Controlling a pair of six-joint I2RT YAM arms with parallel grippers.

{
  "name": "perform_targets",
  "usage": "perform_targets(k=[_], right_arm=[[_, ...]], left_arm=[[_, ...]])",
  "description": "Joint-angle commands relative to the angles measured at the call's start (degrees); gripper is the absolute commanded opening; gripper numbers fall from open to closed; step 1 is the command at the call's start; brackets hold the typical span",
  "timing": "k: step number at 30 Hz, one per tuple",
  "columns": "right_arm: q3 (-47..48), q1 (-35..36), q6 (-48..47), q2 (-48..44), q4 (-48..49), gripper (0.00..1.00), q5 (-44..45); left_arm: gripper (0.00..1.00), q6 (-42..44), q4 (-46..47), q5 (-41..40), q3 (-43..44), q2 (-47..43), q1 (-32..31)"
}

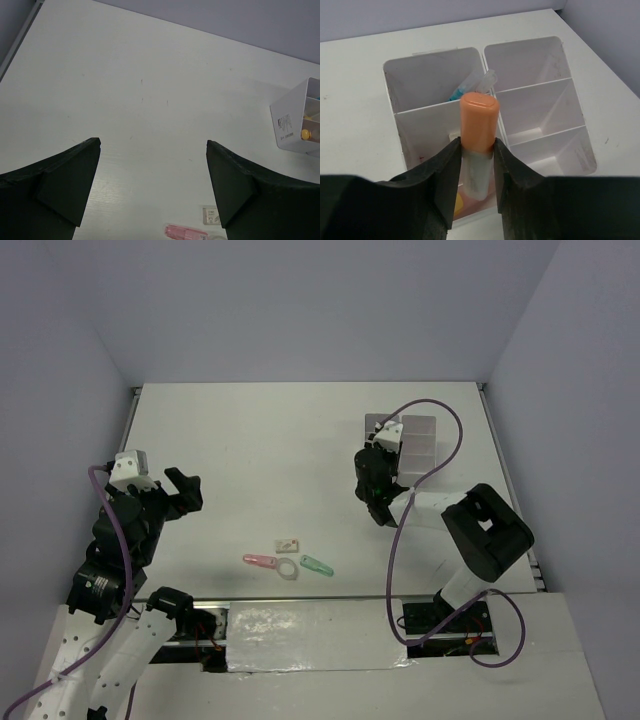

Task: Sort the stationery into containers
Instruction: Place the pen in the storage box.

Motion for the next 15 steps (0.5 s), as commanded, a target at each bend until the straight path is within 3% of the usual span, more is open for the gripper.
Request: perform_targets(k=[1,11,14,15], right_arm=[[0.1,-0.3,0.5,-0.1,3.4,0.42,1.7],[-0.8,0.0,-0.8,-0.7,4.9,0.67,0.6],[-0.6,2.1,-3.3,-2.3,3.8,0.79,-1.0],[-0.5,2.9,-4.1,-2.9,3.6,0.88,-1.6]], left_arm=[[0.99,1.0,2.1,0.2,0.2,-0.2,-0.2],[0.99,1.0,2.1,0.0,0.2,-0.2,-0.2],[0.99,1.0,2.2,0.1,0.3,-0.1,-0.2],[0.99,1.0,2.1,0.0,0.2,-0.1,-0.2]])
